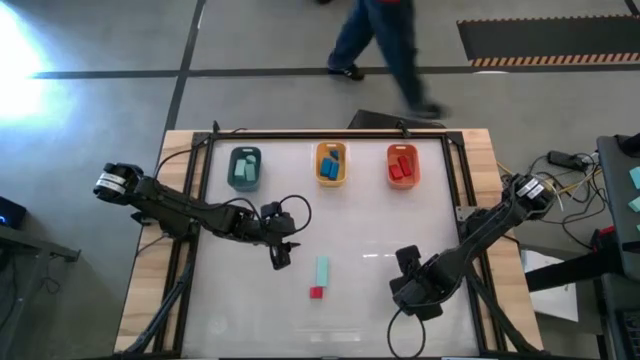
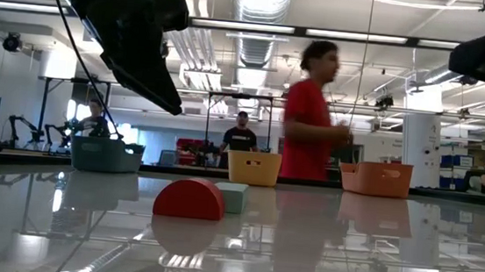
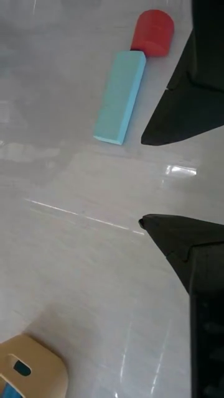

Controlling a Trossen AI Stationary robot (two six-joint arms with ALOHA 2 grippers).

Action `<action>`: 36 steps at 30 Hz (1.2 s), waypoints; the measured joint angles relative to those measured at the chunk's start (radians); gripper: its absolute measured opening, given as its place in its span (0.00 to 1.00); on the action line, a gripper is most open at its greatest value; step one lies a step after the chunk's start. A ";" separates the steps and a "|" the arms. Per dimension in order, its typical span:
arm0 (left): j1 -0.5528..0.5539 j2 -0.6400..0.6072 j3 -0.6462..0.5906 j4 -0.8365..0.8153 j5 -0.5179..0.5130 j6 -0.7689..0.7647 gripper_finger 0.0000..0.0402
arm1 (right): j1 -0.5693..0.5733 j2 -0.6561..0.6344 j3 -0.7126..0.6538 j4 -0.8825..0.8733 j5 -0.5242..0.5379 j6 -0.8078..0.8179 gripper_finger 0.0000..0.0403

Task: Sort & place blocks by color
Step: Put the blue block into the yellow bin

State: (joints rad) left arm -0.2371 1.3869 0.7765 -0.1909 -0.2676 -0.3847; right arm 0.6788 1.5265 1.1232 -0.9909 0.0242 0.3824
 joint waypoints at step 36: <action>0.000 0.000 0.000 0.000 -0.002 0.001 0.44 | 0.002 0.165 -0.001 0.056 -0.024 -0.027 0.29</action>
State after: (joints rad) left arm -0.2368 1.3869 0.7765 -0.1913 -0.2699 -0.3840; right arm 0.6805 1.6916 1.1217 -0.9345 0.0002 0.3557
